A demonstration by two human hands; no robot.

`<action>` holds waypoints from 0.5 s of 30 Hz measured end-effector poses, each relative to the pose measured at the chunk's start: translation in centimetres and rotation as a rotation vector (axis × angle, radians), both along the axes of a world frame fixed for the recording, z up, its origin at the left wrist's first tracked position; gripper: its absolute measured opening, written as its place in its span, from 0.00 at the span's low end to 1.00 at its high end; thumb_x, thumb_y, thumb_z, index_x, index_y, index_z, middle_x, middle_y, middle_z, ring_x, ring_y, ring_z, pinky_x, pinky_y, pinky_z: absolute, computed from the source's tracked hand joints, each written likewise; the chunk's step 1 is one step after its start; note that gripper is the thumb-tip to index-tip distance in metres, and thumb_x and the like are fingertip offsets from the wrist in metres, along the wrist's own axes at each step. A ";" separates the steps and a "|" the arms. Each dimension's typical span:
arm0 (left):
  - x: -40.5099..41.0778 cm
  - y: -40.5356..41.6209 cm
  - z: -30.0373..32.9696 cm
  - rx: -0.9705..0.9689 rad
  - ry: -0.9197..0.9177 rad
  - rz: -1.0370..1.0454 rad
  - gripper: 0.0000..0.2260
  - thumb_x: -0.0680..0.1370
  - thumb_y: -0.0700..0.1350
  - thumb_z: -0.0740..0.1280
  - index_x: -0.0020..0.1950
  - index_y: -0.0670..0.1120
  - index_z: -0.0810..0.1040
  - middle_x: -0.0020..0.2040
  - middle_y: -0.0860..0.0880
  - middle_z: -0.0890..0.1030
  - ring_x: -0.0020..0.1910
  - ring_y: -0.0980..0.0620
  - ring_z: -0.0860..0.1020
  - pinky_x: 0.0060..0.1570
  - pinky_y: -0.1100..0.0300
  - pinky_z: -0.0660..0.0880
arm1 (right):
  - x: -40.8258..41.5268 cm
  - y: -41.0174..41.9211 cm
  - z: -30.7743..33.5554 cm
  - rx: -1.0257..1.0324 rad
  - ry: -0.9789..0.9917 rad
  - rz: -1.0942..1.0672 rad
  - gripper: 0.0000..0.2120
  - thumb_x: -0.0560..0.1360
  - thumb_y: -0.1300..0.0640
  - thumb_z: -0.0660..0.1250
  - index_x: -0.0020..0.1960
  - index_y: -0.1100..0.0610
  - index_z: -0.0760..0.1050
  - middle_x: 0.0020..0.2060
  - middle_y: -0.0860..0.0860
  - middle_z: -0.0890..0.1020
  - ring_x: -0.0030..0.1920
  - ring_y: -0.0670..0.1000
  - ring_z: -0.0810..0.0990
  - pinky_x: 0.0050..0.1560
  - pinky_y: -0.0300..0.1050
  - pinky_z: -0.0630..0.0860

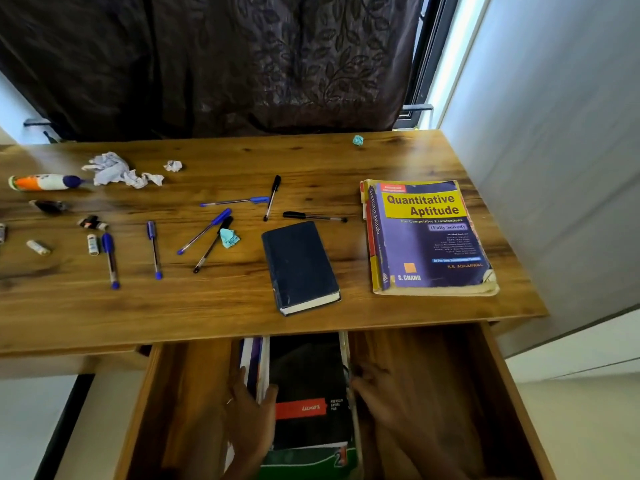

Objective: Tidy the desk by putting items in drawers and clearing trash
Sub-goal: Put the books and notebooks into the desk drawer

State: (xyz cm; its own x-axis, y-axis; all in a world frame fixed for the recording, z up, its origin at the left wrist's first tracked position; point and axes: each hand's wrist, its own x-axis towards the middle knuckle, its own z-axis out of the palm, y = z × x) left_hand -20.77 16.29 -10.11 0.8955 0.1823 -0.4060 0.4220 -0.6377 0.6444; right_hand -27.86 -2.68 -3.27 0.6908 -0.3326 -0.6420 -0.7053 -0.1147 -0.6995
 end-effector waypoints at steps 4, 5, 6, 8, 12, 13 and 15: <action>-1.9 -3.1 3.1 0.095 -0.334 -0.119 0.26 0.73 0.45 0.69 0.69 0.45 0.67 0.70 0.42 0.68 0.69 0.40 0.66 0.66 0.39 0.64 | -0.1 -3.8 3.4 -0.480 -0.357 -0.348 0.08 0.76 0.61 0.64 0.54 0.52 0.73 0.48 0.47 0.77 0.50 0.48 0.78 0.49 0.42 0.76; -2.3 -4.3 4.4 0.042 -0.482 -0.228 0.24 0.73 0.47 0.66 0.68 0.46 0.69 0.69 0.44 0.70 0.69 0.44 0.67 0.66 0.43 0.65 | 0.1 -5.1 4.5 -0.595 -0.425 -0.420 0.08 0.76 0.60 0.65 0.54 0.53 0.73 0.50 0.47 0.76 0.53 0.49 0.76 0.52 0.44 0.74; -2.6 -5.6 5.5 -0.036 -0.604 -0.345 0.23 0.73 0.48 0.63 0.67 0.46 0.69 0.68 0.47 0.72 0.68 0.48 0.68 0.66 0.47 0.66 | 0.4 -6.7 5.8 -0.690 -0.481 -0.469 0.08 0.76 0.60 0.65 0.55 0.55 0.73 0.51 0.49 0.76 0.56 0.50 0.74 0.53 0.46 0.73; -2.5 -8.5 7.8 -0.199 -0.697 -0.542 0.22 0.73 0.49 0.61 0.68 0.48 0.68 0.66 0.52 0.72 0.68 0.58 0.67 0.66 0.58 0.64 | 1.3 -10.1 8.2 -0.822 -0.544 -0.532 0.10 0.76 0.59 0.64 0.56 0.58 0.73 0.55 0.54 0.76 0.59 0.52 0.71 0.54 0.47 0.71; 0.0 -15.3 11.4 -0.345 -0.519 -0.687 0.28 0.74 0.57 0.58 0.73 0.51 0.61 0.70 0.56 0.65 0.69 0.63 0.62 0.65 0.68 0.60 | 4.0 -16.8 9.9 -0.884 -0.307 -0.522 0.20 0.76 0.50 0.64 0.61 0.62 0.70 0.60 0.60 0.74 0.62 0.59 0.70 0.61 0.53 0.67; 1.0 -17.0 11.9 -0.335 -0.437 -0.660 0.30 0.73 0.58 0.58 0.74 0.50 0.59 0.72 0.54 0.64 0.69 0.59 0.62 0.65 0.64 0.62 | 4.5 -18.2 9.5 -0.794 -0.238 -0.491 0.23 0.75 0.47 0.65 0.62 0.62 0.69 0.61 0.60 0.73 0.63 0.59 0.71 0.62 0.54 0.68; 3.0 -19.6 13.0 -0.363 -0.215 -0.562 0.31 0.75 0.57 0.61 0.75 0.48 0.57 0.71 0.50 0.65 0.67 0.53 0.66 0.59 0.60 0.68 | 5.3 -20.0 8.5 -0.537 -0.208 -0.422 0.27 0.72 0.45 0.68 0.62 0.61 0.69 0.59 0.59 0.76 0.61 0.60 0.75 0.61 0.55 0.72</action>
